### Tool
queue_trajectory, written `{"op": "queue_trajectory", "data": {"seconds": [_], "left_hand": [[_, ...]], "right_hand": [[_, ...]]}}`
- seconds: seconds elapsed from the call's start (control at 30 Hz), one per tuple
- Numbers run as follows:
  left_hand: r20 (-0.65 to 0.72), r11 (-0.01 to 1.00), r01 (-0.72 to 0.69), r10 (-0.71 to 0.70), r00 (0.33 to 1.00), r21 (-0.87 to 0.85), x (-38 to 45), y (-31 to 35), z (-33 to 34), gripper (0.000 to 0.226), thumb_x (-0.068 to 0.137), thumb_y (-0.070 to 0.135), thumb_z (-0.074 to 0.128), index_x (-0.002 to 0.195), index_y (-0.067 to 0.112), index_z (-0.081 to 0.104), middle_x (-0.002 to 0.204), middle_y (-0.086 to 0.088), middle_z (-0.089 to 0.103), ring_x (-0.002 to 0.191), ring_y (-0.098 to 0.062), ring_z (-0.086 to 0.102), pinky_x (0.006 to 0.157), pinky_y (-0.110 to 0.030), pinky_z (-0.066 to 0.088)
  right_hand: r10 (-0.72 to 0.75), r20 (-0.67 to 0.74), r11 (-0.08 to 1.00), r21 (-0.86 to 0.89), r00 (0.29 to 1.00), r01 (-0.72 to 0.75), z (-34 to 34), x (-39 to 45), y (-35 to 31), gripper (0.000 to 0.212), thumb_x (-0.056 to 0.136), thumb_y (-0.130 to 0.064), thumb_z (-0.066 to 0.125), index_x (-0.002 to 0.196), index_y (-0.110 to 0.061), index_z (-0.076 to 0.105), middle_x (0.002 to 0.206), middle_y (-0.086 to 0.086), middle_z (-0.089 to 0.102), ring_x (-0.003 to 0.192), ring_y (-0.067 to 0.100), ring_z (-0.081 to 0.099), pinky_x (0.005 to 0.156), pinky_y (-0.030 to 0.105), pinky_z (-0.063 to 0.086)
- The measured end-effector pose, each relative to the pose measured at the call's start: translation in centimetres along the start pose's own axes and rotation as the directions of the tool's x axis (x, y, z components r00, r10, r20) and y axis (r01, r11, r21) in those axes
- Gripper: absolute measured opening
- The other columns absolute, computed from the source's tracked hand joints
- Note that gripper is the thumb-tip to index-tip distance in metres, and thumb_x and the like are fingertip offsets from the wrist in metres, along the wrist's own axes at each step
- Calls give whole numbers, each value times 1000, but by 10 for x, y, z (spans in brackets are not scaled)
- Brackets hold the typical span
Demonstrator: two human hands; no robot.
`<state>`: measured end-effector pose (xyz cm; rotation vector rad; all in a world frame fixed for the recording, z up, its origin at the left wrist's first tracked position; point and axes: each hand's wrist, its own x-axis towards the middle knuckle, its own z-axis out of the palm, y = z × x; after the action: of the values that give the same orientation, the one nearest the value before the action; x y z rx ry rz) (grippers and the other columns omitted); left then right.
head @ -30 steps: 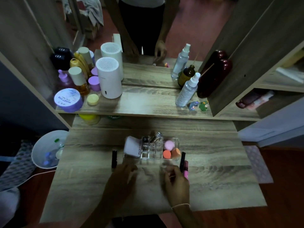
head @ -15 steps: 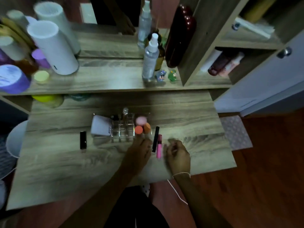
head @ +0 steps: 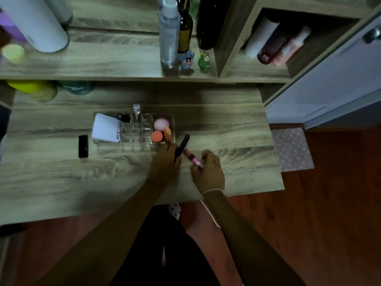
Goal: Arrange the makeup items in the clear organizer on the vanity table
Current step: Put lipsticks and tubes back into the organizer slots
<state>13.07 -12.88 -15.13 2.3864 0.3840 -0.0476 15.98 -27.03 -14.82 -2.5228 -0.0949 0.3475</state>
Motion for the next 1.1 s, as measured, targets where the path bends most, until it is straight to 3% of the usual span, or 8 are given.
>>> {"op": "queue_trajectory", "data": {"seconds": [0.13,0.3,0.37,0.47,0.6,0.77,0.93,1.1], "left_hand": [[11,998,-3,2,1000,59,-5,1,-2,17,87,6,54,104,1,56,108,-21,54,90,-30,54,73,-36,46],[6,999,34,-34,999,26,-15,-2,-9,49,84,3,54,132,4,43,109,-14,51,79,-26,54,60,-22,37],[-2,997,75,-75,997,-8,-23,-6,-16,37,83,9,58,120,5,54,107,-14,56,82,-28,58,60,-28,39],[-30,983,175,-177,984,-54,-42,-17,-29,19,82,31,65,84,17,54,79,3,50,65,-14,49,55,-26,29],[-42,972,173,-181,983,-160,-64,-40,-55,16,75,17,65,77,18,49,72,3,53,61,-11,51,56,-33,38],[-244,969,102,-157,957,-224,-56,-55,-100,14,79,13,68,86,17,56,83,-4,68,76,-17,63,67,-35,52],[-373,986,-8,-55,926,-164,-22,-66,-139,19,78,5,71,89,7,57,87,-13,67,72,-13,62,61,-6,44],[-387,983,-66,-6,922,-174,-4,-69,-154,13,82,4,66,92,-2,60,87,-20,67,78,-26,65,70,-34,56]], "right_hand": [[84,26,994,62,996,-85,-13,6,16,25,78,-24,66,95,-12,52,98,12,63,86,31,60,66,29,39],[100,129,982,150,987,-120,-28,12,27,17,82,-29,68,82,-19,54,78,5,69,75,25,64,65,27,41],[122,191,966,200,974,-161,-33,12,26,19,81,-32,70,81,-16,58,75,3,70,75,23,66,66,30,48],[127,273,952,236,953,-195,-35,7,21,24,78,-35,72,85,-14,63,81,7,73,82,26,68,76,37,53],[82,284,948,274,955,-163,-32,-3,-12,17,72,-19,75,68,-25,59,68,-6,65,73,18,62,59,26,41],[-31,290,929,362,956,-80,-16,-12,-72,17,72,-20,76,86,-15,67,87,2,74,81,16,67,71,27,47],[-86,286,934,357,954,-23,7,-9,-123,37,79,-25,70,114,-16,62,103,9,72,93,26,67,87,39,53],[-92,172,929,369,981,23,25,-1,-147,22,80,-30,72,94,-18,62,92,4,71,82,19,68,62,14,48]]}}
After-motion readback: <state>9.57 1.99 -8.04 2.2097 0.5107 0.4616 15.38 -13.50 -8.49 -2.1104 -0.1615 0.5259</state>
